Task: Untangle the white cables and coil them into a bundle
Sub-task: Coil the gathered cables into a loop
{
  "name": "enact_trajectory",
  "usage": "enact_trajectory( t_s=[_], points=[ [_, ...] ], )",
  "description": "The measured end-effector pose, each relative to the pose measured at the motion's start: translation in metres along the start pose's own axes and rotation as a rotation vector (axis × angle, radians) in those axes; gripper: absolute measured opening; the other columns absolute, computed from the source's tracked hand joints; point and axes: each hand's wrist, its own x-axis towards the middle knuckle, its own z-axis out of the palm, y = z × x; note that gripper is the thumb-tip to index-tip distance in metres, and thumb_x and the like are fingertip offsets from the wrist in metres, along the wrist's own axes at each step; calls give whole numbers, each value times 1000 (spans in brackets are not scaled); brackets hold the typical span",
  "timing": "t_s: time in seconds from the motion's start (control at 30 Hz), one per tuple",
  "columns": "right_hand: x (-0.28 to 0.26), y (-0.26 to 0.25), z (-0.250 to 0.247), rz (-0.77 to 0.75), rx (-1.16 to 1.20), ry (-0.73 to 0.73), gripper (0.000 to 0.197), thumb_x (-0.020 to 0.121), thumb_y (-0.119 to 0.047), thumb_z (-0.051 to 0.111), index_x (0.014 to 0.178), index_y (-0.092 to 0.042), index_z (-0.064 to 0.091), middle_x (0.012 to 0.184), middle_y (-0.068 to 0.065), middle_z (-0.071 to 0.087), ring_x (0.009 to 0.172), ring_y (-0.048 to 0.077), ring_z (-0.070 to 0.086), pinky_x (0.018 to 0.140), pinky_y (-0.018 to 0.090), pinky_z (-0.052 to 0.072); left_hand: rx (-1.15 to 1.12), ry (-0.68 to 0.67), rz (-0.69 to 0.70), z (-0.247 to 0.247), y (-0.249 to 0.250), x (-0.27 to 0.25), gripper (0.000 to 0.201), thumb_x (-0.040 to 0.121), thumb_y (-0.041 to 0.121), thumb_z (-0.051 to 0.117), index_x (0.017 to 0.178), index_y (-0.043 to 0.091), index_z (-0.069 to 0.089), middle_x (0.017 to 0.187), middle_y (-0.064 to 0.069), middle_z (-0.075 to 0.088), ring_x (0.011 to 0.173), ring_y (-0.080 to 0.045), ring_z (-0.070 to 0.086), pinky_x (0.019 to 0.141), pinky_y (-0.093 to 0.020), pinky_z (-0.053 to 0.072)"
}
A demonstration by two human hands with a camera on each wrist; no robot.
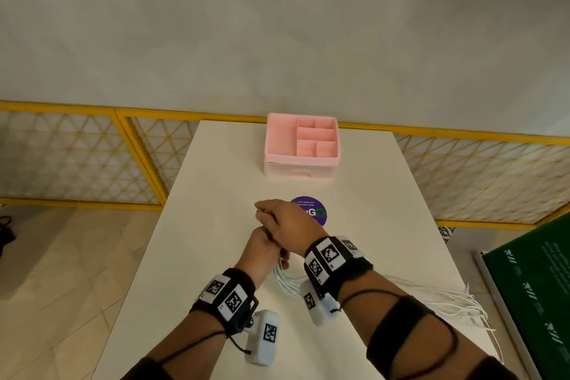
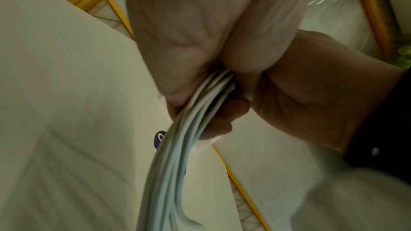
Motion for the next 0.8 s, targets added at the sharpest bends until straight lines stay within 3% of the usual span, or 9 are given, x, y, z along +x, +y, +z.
enact_trajectory(
  t_s=[0.1, 0.27, 0.33, 0.4, 0.47, 0.57, 0.67, 0.73, 0.8],
  points=[
    [-8, -1, 11, -110, -72, 27, 34, 104, -29, 43, 130, -16, 60, 129, 4, 65, 116, 22, 60, 101, 35, 46, -57, -2, -38, -5, -5, -1, 26, 99, 0, 38, 89, -8, 61, 56, -11, 52, 48, -20, 49, 52, -31, 42],
    [-18, 5, 11, -114, -1, 96, 12, 97, -25, 53, 98, -15, 60, 86, 3, 70, 78, 20, 64, 72, 37, 54, -129, -24, -6, -3, -3, -9, 26, 94, -10, 34, 87, 2, 56, 56, -6, 45, 46, -15, 39, 48, -28, 37],
    [-20, 10, 10, -64, 50, 110, 17, 99, -20, 48, 108, -16, 61, 94, 3, 71, 85, 19, 65, 77, 35, 53, -82, -53, -24, -1, -2, -10, 29, 92, -11, 33, 83, 2, 57, 52, -2, 42, 45, -13, 38, 47, -28, 37],
    [-22, 14, 9, -12, 89, 99, 33, 101, -16, 42, 129, -21, 60, 113, 0, 70, 102, 14, 64, 86, 18, 48, -46, -68, -46, 3, 2, -10, 30, 91, -11, 31, 81, 5, 54, 51, 0, 42, 44, -13, 38, 46, -28, 36],
    [-22, 17, 7, 44, 122, 111, 37, 103, -14, 40, 134, -19, 59, 124, 0, 67, 112, 11, 61, 86, 5, 39, -39, -81, -59, 6, 6, -10, 32, 88, -14, 29, 80, 7, 52, 52, 1, 42, 45, -12, 38, 46, -27, 34],
    [-22, 15, 6, 73, 113, 133, 33, 105, -19, 40, 126, -11, 63, 120, 6, 69, 110, 17, 62, 94, 20, 45, -9, -75, -51, 8, 8, -8, 30, 88, -12, 30, 80, 6, 53, 53, -1, 42, 46, -12, 37, 46, -27, 34],
    [-22, 10, 6, 9, 2, 79, 33, 105, -22, 39, 107, -2, 66, 101, 11, 71, 94, 24, 65, 87, 37, 50, 61, -64, -36, 10, 7, -6, 30, 90, -9, 31, 81, 1, 58, 51, -3, 43, 47, -15, 38, 47, -28, 36],
    [-22, 13, 2, 21, 129, 45, 34, 106, -27, 39, 99, -6, 65, 89, 3, 69, 85, 17, 64, 80, 32, 50, 39, -64, -58, 10, 8, -6, 30, 91, -8, 31, 79, 4, 55, 54, -3, 42, 47, -13, 38, 47, -28, 36],
    [-25, 21, 2, 122, 410, 101, 31, 105, -35, 41, 118, -20, 65, 106, -10, 67, 99, 3, 61, 92, 21, 45, -89, -49, -83, 7, 12, -6, 27, 94, -6, 36, 80, 7, 54, 59, -3, 40, 47, -12, 36, 46, -27, 35]
  ],
)
